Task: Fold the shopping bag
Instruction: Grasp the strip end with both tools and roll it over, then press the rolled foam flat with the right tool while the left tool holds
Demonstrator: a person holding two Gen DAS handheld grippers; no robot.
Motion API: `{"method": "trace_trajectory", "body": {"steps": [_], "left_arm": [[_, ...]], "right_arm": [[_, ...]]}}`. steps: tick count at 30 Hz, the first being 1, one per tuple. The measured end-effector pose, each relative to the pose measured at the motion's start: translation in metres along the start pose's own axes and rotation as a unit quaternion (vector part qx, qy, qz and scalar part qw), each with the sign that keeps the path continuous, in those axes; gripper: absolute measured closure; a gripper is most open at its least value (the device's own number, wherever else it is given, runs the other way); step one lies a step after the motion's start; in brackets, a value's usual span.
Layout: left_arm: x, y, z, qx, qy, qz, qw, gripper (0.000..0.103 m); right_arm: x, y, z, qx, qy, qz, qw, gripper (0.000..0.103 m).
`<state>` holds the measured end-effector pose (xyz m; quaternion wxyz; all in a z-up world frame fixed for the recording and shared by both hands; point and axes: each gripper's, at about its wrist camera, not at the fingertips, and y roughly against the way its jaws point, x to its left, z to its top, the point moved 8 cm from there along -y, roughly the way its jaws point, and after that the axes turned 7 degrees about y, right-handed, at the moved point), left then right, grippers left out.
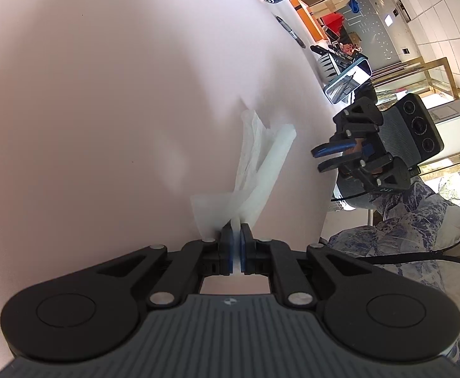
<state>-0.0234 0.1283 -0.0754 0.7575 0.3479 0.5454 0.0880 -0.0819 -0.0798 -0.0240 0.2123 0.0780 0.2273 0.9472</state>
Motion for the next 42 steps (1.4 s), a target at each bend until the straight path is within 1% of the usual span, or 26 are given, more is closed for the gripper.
{"method": "trace_trajectory", "body": {"steps": [3,5,7,9,11,12,14,15,17,18,19,20,21,22,23,26,27,29,31,32,34,36,37,39,41,42], "left_arm": [[-0.002,0.001,-0.001,-0.003,-0.003,0.013,0.9999,0.097],[-0.004,0.001,-0.001,-0.007,-0.006,0.024,0.9997,0.097],[-0.007,0.001,-0.001,-0.012,-0.009,0.035,0.9993,0.097],[-0.011,0.003,-0.004,-0.029,-0.011,0.050,0.9983,0.096],[-0.011,0.005,-0.009,-0.048,-0.003,0.060,0.9970,0.096],[-0.014,0.009,-0.016,-0.066,-0.005,0.074,0.9950,0.094],[-0.019,0.016,-0.027,-0.097,-0.012,0.103,0.9898,0.078],[-0.023,0.024,-0.035,-0.122,-0.018,0.123,0.9847,0.067],[-0.033,0.044,-0.051,-0.194,-0.011,0.121,0.9734,0.066],[-0.038,0.055,-0.059,-0.230,-0.007,0.119,0.9659,0.066],[-0.046,0.070,-0.068,-0.286,0.004,0.107,0.9523,0.066],[-0.053,0.076,-0.073,-0.317,0.007,0.099,0.9431,0.066],[-0.065,0.079,-0.078,-0.360,0.000,0.093,0.9283,0.068],[-0.078,0.078,-0.080,-0.399,-0.013,0.087,0.9126,0.074],[-0.086,0.073,-0.079,-0.416,-0.021,0.081,0.9053,0.075],[-0.098,0.042,-0.068,-0.439,-0.045,0.082,0.8937,0.084],[-0.097,0.026,-0.062,-0.435,-0.046,0.093,0.8947,0.087],[-0.083,-0.001,-0.050,-0.425,-0.024,0.120,0.8969,0.087],[-0.068,-0.018,-0.040,-0.424,0.002,0.124,0.8972,0.090],[-0.062,-0.020,-0.036,-0.428,0.014,0.127,0.8949,0.091],[-0.055,-0.021,-0.033,-0.431,0.018,0.157,0.8887,0.091],[-0.047,-0.022,-0.034,-0.424,0.020,0.210,0.8805,0.093],[-0.042,-0.021,-0.035,-0.423,0.019,0.229,0.8765,0.094],[-0.035,-0.018,-0.038,-0.427,0.022,0.238,0.8722,0.098],[-0.031,-0.015,-0.039,-0.426,0.027,0.229,0.8749,0.099],[-0.031,-0.015,-0.039,-0.423,0.023,0.232,0.8755,0.099]], "right_arm": [[-0.011,-0.021,-0.005,0.027,-0.005,-0.023,0.999,0.096],[-0.021,-0.030,-0.008,0.038,-0.022,-0.035,0.998,0.098],[-0.028,-0.034,-0.009,0.039,-0.040,-0.033,0.998,0.100],[-0.032,-0.036,-0.011,0.041,-0.042,-0.038,0.998,0.102],[-0.035,-0.038,-0.012,0.042,-0.043,-0.042,0.997,0.102],[-0.036,-0.039,-0.013,0.043,-0.043,-0.043,0.997,0.102],[-0.038,-0.041,-0.013,0.044,-0.044,-0.047,0.997,0.102],[-0.038,-0.041,-0.014,0.045,-0.044,-0.048,0.997,0.102],[-0.040,-0.043,-0.014,0.045,-0.045,-0.050,0.997,0.102],[-0.040,-0.043,-0.015,0.045,-0.046,-0.050,0.997,0.102],[-0.041,-0.043,-0.015,0.046,-0.045,-0.052,0.997,0.102],[-0.042,-0.043,-0.015,0.047,-0.044,-0.053,0.997,0.102],[-0.042,-0.044,-0.015,0.047,-0.044,-0.055,0.996,0.102],[-0.042,-0.045,-0.015,0.047,-0.042,-0.056,0.996,0.102],[-0.043,-0.045,-0.015,0.047,-0.041,-0.059,0.996,0.102],[-0.042,-0.046,-0.015,0.048,-0.035,-0.066,0.996,0.102],[-0.042,-0.046,-0.015,0.049,-0.033,-0.068,0.996,0.102],[-0.041,-0.047,-0.014,0.048,-0.029,-0.074,0.996,0.102],[-0.039,-0.046,-0.015,0.046,-0.029,-0.081,0.995,0.102],[-0.038,-0.047,-0.015,0.047,-0.025,-0.083,0.995,0.102],[-0.037,-0.047,-0.014,0.048,-0.019,-0.087,0.995,0.102],[-0.037,-0.048,-0.014,0.048,-0.020,-0.085,0.995,0.102],[-0.038,-0.048,-0.014,0.047,-0.021,-0.084,0.995,0.102],[-0.039,-0.048,-0.014,0.045,-0.023,-0.082,0.995,0.102],[-0.036,-0.047,-0.013,0.042,-0.014,-0.086,0.995,0.101],[-0.034,-0.046,-0.012,0.041,0.000,-0.093,0.995,0.097]]}}
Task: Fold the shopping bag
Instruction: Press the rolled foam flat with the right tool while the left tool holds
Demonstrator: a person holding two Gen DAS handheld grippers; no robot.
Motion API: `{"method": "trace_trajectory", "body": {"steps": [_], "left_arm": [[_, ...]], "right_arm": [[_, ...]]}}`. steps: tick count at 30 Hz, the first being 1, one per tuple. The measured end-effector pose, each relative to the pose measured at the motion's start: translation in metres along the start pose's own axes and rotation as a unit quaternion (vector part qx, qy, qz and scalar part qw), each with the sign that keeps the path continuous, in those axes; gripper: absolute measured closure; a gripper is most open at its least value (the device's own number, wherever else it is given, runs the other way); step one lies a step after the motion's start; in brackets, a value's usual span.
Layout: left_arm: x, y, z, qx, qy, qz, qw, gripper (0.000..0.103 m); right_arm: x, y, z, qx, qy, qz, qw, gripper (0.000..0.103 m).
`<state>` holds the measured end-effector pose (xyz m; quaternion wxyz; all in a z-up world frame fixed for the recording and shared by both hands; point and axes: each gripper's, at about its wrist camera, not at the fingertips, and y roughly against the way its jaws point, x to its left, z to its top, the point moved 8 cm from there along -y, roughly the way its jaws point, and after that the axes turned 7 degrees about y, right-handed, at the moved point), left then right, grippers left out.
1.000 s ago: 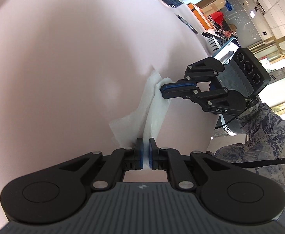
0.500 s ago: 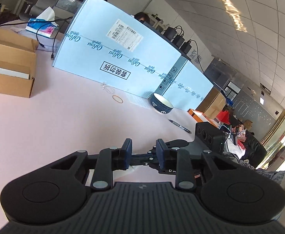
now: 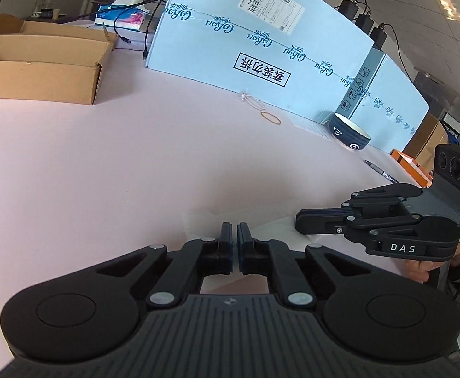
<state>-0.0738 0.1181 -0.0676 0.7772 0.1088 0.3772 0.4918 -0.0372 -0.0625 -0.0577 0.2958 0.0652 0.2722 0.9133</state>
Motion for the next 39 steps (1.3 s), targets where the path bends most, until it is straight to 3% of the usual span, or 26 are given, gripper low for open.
{"method": "trace_trajectory", "body": {"steps": [3,6,9,12,14,18,21,25,27,31,33,36,39], "left_arm": [[0.000,-0.001,0.001,0.006,-0.018,0.004,0.9998,0.100],[-0.001,0.000,0.001,0.012,-0.028,0.005,0.9995,0.100],[0.000,-0.001,0.002,0.018,-0.034,0.000,0.9993,0.100],[0.001,-0.001,0.003,0.022,-0.037,-0.003,0.9991,0.100],[0.001,-0.001,0.004,0.027,-0.041,-0.005,0.9988,0.100],[0.001,-0.003,0.005,0.035,-0.041,-0.009,0.9985,0.100],[0.001,-0.003,0.006,0.042,-0.048,-0.011,0.9979,0.100],[0.000,-0.004,0.007,0.052,-0.056,-0.015,0.9970,0.100],[0.000,-0.005,0.008,0.057,-0.060,-0.017,0.9964,0.100],[-0.001,-0.006,0.010,0.069,-0.075,-0.020,0.9946,0.100],[-0.003,-0.007,0.011,0.076,-0.086,-0.019,0.9932,0.100],[-0.008,-0.006,0.014,0.080,-0.120,-0.013,0.9895,0.099],[-0.029,0.013,0.016,0.063,-0.157,-0.033,0.9850,0.098]], "right_arm": [[0.009,0.011,0.004,-0.010,0.054,-0.017,0.998,0.075],[0.020,0.032,0.007,-0.023,0.122,-0.041,0.991,0.075],[0.031,0.047,0.004,-0.014,0.219,-0.097,0.971,0.075],[0.043,0.051,-0.007,0.012,0.317,-0.134,0.939,0.075],[0.052,0.047,-0.016,0.032,0.383,-0.149,0.911,0.075],[0.067,0.028,-0.035,0.061,0.527,-0.170,0.830,0.075],[0.073,0.014,-0.044,0.081,0.585,-0.150,0.793,0.075],[0.074,0.004,-0.049,0.096,0.619,-0.138,0.767,0.075],[0.074,0.000,-0.048,0.098,0.626,-0.137,0.761,0.076],[0.075,-0.009,-0.055,0.112,0.643,-0.120,0.748,0.095],[0.077,-0.012,-0.057,0.114,0.651,-0.121,0.741,0.095],[0.077,-0.012,-0.053,0.120,0.633,-0.112,0.756,0.095],[0.075,-0.010,-0.042,0.133,0.587,-0.089,0.793,0.095]]}}
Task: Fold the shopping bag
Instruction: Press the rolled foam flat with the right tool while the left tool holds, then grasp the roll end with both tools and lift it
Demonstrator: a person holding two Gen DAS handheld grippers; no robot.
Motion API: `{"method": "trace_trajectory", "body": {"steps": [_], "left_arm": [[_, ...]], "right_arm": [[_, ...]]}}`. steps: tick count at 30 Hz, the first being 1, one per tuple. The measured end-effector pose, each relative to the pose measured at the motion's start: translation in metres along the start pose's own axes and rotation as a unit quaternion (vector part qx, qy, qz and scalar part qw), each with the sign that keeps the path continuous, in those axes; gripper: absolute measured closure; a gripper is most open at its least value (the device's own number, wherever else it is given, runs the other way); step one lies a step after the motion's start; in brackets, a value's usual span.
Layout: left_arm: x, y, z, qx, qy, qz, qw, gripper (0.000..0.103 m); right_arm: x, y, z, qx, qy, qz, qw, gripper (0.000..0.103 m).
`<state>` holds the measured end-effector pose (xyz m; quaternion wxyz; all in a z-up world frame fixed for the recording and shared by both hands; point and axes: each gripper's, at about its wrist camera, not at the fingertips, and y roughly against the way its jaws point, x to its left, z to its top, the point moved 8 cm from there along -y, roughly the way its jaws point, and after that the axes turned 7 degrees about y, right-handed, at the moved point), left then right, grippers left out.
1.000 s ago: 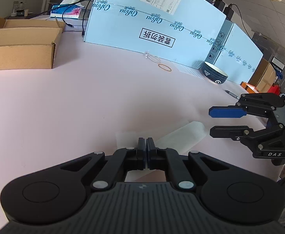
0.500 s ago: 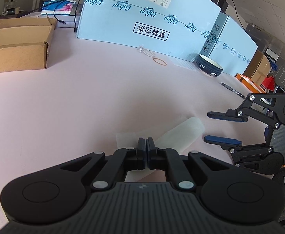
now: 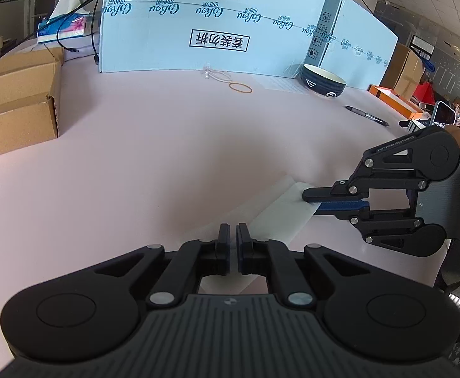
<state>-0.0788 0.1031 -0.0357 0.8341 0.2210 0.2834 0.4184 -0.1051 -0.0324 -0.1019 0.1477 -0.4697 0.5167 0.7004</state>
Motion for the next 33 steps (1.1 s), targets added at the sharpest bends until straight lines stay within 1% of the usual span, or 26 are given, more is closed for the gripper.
{"method": "trace_trajectory", "body": {"steps": [1,2,3,4,5,6,9,12,14,15,16,18,21,23,25,26,27,29,30,31,32,33], "left_arm": [[-0.012,0.008,0.001,-0.007,-0.026,-0.008,0.9996,0.096],[-0.025,0.014,0.002,-0.014,-0.069,-0.001,0.9975,0.094],[-0.034,0.015,0.001,-0.020,-0.110,0.017,0.9936,0.094],[-0.042,0.015,0.000,-0.025,-0.151,0.037,0.9875,0.094],[-0.051,0.016,-0.001,-0.031,-0.191,0.057,0.9794,0.094],[-0.056,0.014,-0.001,-0.031,-0.211,0.059,0.9751,0.094],[-0.066,-0.001,-0.007,0.001,-0.270,0.053,0.9613,0.094],[-0.066,-0.012,-0.012,0.007,-0.336,0.081,0.9383,0.094],[-0.067,-0.013,-0.015,0.007,-0.365,0.091,0.9267,0.094],[-0.067,-0.014,-0.016,0.006,-0.378,0.095,0.9208,0.090],[-0.068,-0.015,-0.018,0.006,-0.392,0.100,0.9147,0.078],[-0.069,-0.016,-0.020,0.005,-0.418,0.109,0.9017,0.065],[-0.066,-0.022,-0.028,0.026,-0.444,0.113,0.8887,0.064],[-0.060,-0.027,-0.027,0.031,-0.439,0.121,0.8900,0.067],[-0.050,-0.030,-0.025,0.051,-0.415,0.114,0.9012,0.091],[-0.047,-0.030,-0.025,0.058,-0.402,0.109,0.9075,0.092],[-0.044,-0.029,-0.024,0.064,-0.388,0.103,0.9137,0.095],[-0.041,-0.026,-0.025,0.073,-0.371,0.085,0.9221,0.096],[-0.039,-0.024,-0.024,0.079,-0.358,0.074,0.9274,0.096],[-0.037,-0.022,-0.022,0.089,-0.340,0.058,0.9345,0.096],[-0.036,-0.020,-0.020,0.099,-0.320,0.041,0.9412,0.096],[-0.031,-0.019,-0.016,0.116,-0.291,0.015,0.9493,0.096]], "right_arm": [[-0.005,0.000,0.000,-0.002,-0.019,0.016,1.000,0.095],[-0.009,0.001,0.000,-0.004,-0.036,0.032,0.999,0.095],[-0.011,0.000,0.000,-0.007,-0.045,0.043,0.998,0.095],[-0.014,0.000,0.000,-0.011,-0.055,0.056,0.997,0.095],[-0.017,0.000,-0.001,-0.014,-0.064,0.067,0.996,0.095],[-0.019,0.000,-0.001,-0.016,-0.071,0.074,0.995,0.095],[-0.025,-0.001,-0.004,-0.023,-0.109,0.094,0.989,0.095],[-0.025,0.000,-0.005,-0.028,-0.122,0.100,0.987,0.095],[-0.024,0.000,-0.004,-0.029,-0.122,0.102,0.987,0.095],[-0.024,0.000,-0.003,-0.029,-0.122,0.104,0.987,0.095],[-0.024,0.000,-0.003,-0.029,-0.123,0.106,0.986,0.095],[-0.025,0.000,-0.002,-0.030,-0.127,0.110,0.985,0.095],[-0.023,0.000,-0.001,-0.031,-0.128,0.111,0.985,0.095],[-0.023,-0.001,-0.002,-0.032,-0.135,0.111,0.984,0.095],[-0.025,-0.004,-0.003,-0.035,-0.147,0.111,0.982,0.095],[-0.026,-0.006,-0.005,-0.037,-0.155,0.112,0.981,0.095],[-0.026,-0.006,-0.005,-0.039,-0.161,0.114,0.980,0.095],[-0.028,-0.006,-0.005,-0.044,-0.177,0.123,0.975,0.095],[-0.031,-0.006,-0.006,-0.048,-0.191,0.135,0.971,0.095],[-0.033,-0.006,-0.007,-0.052,-0.205,0.147,0.966,0.095],[-0.037,-0.006,-0.009,-0.059,-0.224,0.165,0.959,0.095],[-0.042,-0.008,-0.011,-0.068,-0.248,0.186,0.948,0.095]]}}
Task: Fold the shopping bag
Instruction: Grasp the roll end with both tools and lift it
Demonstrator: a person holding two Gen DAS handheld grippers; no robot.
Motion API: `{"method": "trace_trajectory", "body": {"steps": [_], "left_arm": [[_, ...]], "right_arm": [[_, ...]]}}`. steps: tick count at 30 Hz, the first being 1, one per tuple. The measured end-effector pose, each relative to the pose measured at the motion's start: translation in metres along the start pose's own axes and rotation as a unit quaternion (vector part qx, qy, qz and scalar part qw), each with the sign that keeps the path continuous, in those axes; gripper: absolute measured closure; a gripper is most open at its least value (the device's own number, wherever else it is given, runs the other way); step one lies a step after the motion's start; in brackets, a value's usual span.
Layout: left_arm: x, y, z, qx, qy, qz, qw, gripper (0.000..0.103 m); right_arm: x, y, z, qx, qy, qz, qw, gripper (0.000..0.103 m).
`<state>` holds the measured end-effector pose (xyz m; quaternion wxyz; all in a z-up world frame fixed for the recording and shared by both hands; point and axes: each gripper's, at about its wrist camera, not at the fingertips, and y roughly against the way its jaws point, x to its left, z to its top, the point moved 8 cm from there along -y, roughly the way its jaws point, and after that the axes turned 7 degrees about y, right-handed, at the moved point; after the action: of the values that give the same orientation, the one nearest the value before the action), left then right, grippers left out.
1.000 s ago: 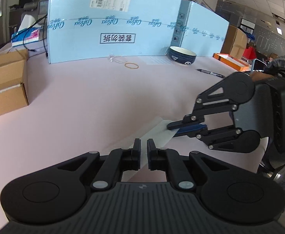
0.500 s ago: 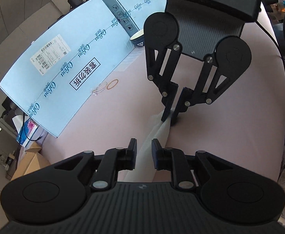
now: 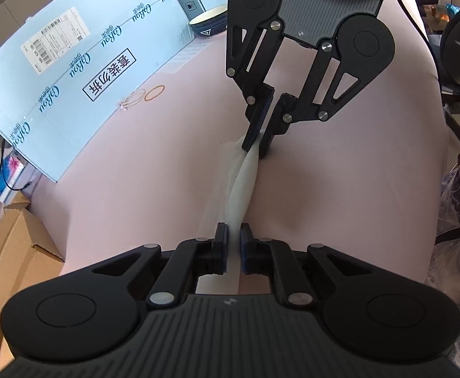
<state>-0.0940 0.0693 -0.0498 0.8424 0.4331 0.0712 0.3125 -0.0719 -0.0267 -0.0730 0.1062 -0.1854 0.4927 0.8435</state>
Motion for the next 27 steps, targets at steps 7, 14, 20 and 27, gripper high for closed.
{"method": "trace_trajectory", "body": {"steps": [7,14,20,27], "left_arm": [[0.050,-0.010,-0.010,0.068,0.178,-0.163,0.9680,0.093],[0.090,-0.037,-0.032,0.104,0.332,-0.302,0.8876,0.094],[0.095,-0.045,-0.041,0.115,0.376,-0.350,0.8503,0.095],[0.098,-0.043,-0.036,0.126,0.375,-0.342,0.8527,0.095]], "right_arm": [[-0.042,-0.003,-0.015,-0.080,-0.246,0.170,0.951,0.095],[-0.058,-0.014,-0.049,-0.157,-0.432,0.259,0.849,0.096],[-0.037,0.011,-0.060,-0.193,-0.476,0.233,0.826,0.097],[-0.020,0.035,-0.031,-0.185,-0.386,0.055,0.902,0.088]]}}
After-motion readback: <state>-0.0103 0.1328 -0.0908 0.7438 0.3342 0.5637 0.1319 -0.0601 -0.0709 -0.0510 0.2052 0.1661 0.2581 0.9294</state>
